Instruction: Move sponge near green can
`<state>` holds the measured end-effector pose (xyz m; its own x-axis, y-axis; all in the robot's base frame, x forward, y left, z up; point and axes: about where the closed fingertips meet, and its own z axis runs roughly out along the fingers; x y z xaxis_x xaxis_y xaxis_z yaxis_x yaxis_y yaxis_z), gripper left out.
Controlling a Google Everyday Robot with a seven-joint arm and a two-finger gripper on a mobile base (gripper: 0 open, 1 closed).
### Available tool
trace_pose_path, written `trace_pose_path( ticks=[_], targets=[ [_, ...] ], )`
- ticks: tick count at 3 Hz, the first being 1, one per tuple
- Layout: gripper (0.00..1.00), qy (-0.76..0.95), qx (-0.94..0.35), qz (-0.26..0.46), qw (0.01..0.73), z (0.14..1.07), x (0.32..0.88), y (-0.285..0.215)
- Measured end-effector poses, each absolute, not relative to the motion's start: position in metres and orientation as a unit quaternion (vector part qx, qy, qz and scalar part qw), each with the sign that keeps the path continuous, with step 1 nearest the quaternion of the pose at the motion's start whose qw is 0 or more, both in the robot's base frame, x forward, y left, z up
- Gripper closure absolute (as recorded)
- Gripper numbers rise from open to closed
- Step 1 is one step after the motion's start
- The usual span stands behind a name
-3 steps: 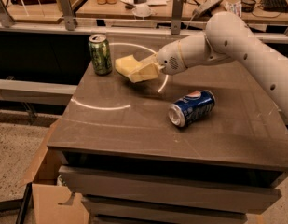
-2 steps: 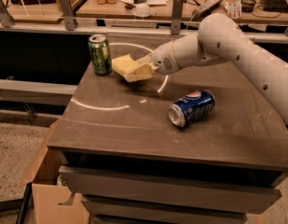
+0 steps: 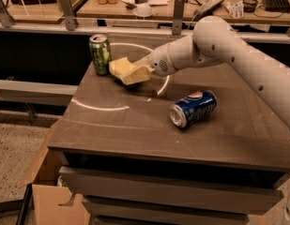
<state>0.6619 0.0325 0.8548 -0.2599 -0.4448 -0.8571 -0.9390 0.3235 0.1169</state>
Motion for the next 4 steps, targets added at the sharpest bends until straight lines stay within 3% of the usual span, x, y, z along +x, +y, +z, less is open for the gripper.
trace_pose_path(
  ticks=[1, 2, 4],
  targets=[
    [0.14, 0.725, -0.479, 0.321, 0.378, 0.856, 0.665, 0.031],
    [0.00, 0.733, -0.463, 0.303, 0.396, 0.868, 0.676, 0.014],
    [0.00, 0.751, -0.407, 0.213, 0.475, 0.922, 0.705, -0.074]
  ],
)
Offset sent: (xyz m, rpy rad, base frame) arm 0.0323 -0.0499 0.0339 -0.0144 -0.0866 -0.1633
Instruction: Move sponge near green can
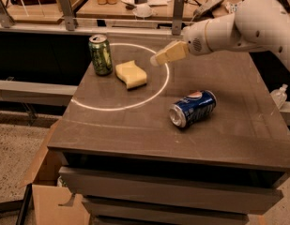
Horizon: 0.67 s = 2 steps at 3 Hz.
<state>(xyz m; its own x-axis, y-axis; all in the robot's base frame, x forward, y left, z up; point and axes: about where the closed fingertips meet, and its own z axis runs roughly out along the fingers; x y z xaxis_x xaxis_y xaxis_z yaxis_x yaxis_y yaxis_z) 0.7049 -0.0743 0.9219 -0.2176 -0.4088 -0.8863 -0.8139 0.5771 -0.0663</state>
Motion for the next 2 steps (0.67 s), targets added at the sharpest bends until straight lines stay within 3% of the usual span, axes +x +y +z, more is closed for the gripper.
trace_pose_path(
  ticks=[1, 2],
  targets=[
    [0.00, 0.764, -0.370, 0.138, 0.510, 0.9510, 0.7096, -0.1329],
    [0.00, 0.762, -0.368, 0.131, 0.517, 0.9552, 0.7125, -0.1340]
  ],
)
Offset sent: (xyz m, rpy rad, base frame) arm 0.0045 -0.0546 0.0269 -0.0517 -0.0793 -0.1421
